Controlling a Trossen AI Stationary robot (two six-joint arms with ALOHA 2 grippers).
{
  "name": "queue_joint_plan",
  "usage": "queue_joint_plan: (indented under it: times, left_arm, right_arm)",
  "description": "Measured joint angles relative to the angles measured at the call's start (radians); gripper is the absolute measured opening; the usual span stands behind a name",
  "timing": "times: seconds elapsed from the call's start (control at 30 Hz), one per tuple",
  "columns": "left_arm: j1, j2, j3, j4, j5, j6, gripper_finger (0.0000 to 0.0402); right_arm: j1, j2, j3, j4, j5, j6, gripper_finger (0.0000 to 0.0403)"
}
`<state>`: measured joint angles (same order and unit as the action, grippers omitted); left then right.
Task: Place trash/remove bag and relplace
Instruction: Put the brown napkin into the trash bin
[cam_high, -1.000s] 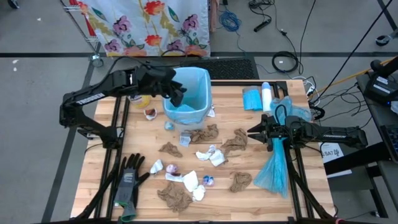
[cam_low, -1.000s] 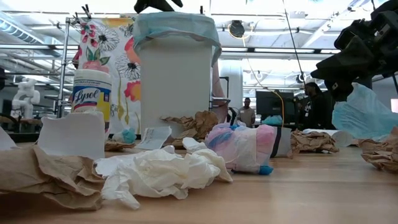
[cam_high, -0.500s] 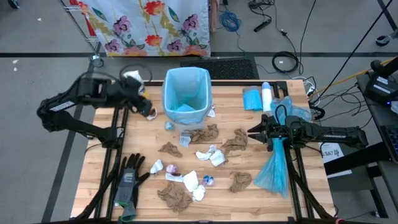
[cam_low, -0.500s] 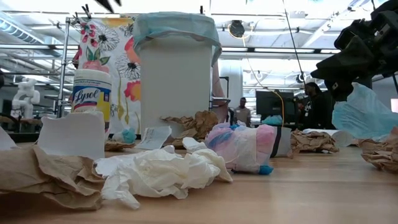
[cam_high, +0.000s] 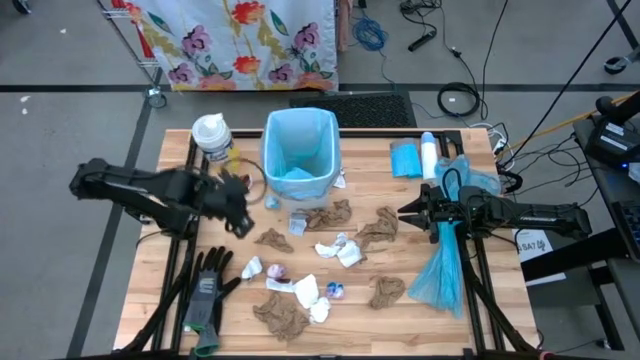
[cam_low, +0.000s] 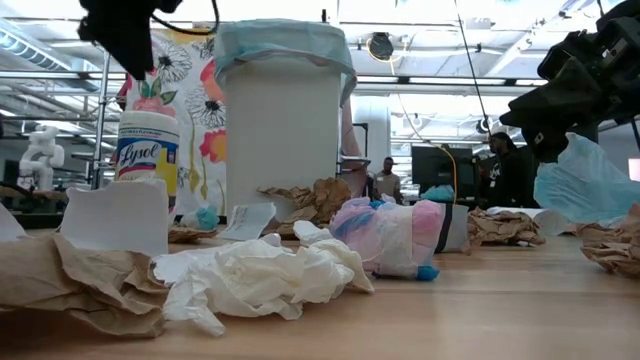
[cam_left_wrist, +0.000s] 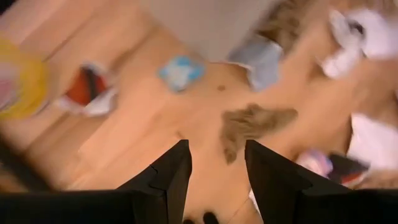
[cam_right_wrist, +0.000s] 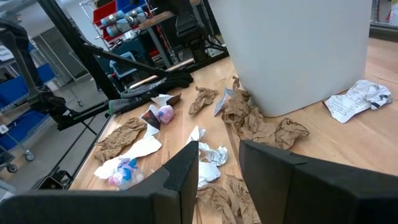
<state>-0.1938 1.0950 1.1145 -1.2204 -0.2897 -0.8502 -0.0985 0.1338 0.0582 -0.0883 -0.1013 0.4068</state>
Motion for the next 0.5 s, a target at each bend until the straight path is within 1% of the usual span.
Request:
queue_joint_plan:
  times: [0.13, 0.23, 0.37, 0.5]
  left_arm:
    - [-0.064, 0.0, -0.113, 0.167, -0.005, 0.187, 0.0155]
    - [-0.085, 0.012, -0.186, 0.266, -0.016, 0.303, 0.0155]
    - [-0.092, 0.047, -0.259, 0.349, -0.018, 0.337, 0.0155]
    - [-0.093, 0.088, -0.293, 0.398, -0.016, 0.376, 0.0155]
  right_arm:
    - [0.0, 0.0, 0.0, 0.0, 0.0, 0.0, 0.0109]
    - [0.0, 0.0, 0.0, 0.0, 0.0, 0.0, 0.0109]
    - [0.0, 0.0, 0.0, 0.001, 0.0, 0.0, 0.0109]
    - [0.0, 0.0, 0.0, 0.001, 0.0, 0.0, 0.0109]
